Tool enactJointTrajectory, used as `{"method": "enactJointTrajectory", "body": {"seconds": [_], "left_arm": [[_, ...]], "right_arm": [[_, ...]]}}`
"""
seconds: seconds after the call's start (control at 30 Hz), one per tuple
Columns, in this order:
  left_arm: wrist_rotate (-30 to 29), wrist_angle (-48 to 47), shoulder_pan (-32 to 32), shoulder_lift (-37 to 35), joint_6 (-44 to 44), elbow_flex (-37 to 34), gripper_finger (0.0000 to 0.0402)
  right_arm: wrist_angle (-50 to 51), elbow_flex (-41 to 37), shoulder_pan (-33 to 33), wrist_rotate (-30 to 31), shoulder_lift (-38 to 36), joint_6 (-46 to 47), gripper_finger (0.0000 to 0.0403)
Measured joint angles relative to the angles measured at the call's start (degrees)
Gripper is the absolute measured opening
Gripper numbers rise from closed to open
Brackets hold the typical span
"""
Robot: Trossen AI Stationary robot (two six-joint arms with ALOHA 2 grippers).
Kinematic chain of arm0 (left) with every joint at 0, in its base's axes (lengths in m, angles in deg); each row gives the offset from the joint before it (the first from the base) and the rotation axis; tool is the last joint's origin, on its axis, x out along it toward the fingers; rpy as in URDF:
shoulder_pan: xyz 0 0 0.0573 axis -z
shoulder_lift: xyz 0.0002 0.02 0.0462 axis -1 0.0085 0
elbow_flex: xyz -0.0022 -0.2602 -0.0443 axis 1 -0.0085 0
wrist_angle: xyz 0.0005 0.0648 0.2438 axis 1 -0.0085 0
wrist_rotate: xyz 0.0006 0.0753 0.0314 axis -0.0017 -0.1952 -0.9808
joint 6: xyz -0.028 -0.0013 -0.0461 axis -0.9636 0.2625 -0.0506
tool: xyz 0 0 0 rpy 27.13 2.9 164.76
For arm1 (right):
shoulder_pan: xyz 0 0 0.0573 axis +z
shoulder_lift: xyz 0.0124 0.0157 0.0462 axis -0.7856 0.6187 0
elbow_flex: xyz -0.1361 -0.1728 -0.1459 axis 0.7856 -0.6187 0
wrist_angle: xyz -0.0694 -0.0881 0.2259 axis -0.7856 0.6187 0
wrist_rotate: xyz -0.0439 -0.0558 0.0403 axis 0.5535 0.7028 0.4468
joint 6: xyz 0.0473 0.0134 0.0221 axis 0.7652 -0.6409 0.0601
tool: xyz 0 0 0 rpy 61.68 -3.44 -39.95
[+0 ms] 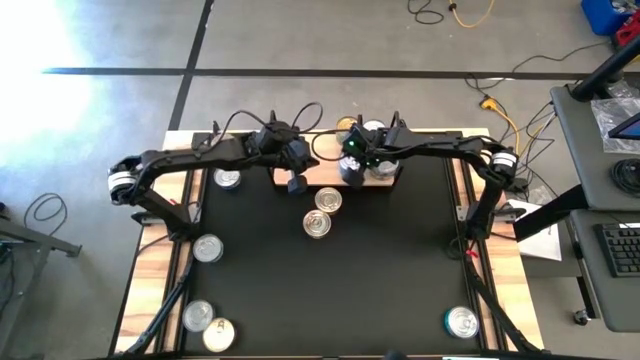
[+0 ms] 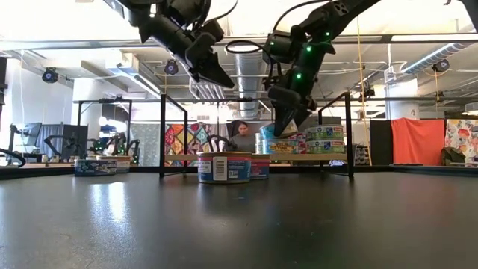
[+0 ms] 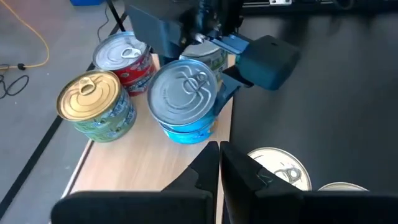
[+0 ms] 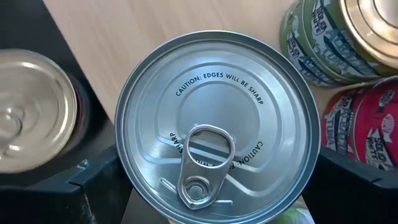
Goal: Stack canned seafood by type on shelf
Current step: Stack the yellow-blue tuna can on top of the other yellow-blue tuna can on the shelf
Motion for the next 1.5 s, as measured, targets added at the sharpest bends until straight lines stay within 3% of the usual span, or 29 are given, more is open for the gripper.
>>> {"method": "enactJointTrajectory", "body": {"seconds": [0.37, 0.53, 0.67, 1.07, 1.27, 1.5], "left_arm": [[0.1, 4.5, 0.0, 0.0, -1.3, -1.8, 0.0], [3.1, 5.5, 0.0, 0.4, -0.9, -1.8, 0.0], [3.7, 9.4, -0.8, 2.5, -3.4, -1.8, 0.0], [16.3, 24.2, -5.8, 9.4, -7.9, -1.8, 0.0], [18.3, 32.9, -8.1, 10.8, -9.0, -1.8, 0.0], [19.3, 33.2, -8.5, 13.7, -10.7, -1.2, 0.0]], "right_arm": [[-1.1, 0.0, 0.1, 0.2, 0.1, 15.6, 0.0366], [-0.3, 0.0, 0.5, 0.8, 0.1, 21.1, 0.0366], [-0.2, 0.0, 1.6, 2.5, 0.3, 21.4, 0.0366], [-0.2, 0.0, 2.1, 3.7, 0.4, 20.6, 0.038], [-1.3, 0.3, 2.1, 3.7, 0.4, 20.6, 0.0395], [-1.2, 0.3, 2.2, 3.6, 0.4, 20.7, 0.0398]]}}
